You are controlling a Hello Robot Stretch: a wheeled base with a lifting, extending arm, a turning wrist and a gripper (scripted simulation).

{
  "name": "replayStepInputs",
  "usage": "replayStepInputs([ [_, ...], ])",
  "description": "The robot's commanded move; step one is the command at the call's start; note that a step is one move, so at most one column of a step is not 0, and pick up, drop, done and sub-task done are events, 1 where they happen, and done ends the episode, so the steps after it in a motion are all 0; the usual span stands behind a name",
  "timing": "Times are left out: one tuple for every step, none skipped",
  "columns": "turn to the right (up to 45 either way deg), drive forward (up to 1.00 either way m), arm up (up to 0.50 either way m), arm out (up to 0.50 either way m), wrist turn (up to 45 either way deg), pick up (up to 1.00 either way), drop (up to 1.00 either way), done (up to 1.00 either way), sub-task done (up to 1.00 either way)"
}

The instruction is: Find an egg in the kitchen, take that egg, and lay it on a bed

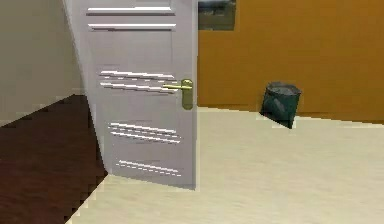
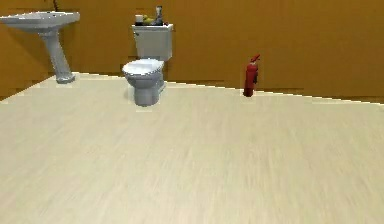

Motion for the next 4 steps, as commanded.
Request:
replayStepInputs([
  [-9.0, 0.0, 0.0, 0.0, 0.0, 0.0, 0.0, 0.0, 0.0],
  [0.0, 0.25, 0.0, 0.0, 0.0, 0.0, 0.0, 0.0, 0.0],
  [-45.0, 0.0, 0.0, 0.0, 0.0, 0.0, 0.0, 0.0, 0.0],
  [-3.0, 0.0, 0.0, 0.0, 0.0, 0.0, 0.0, 0.0, 0.0],
])
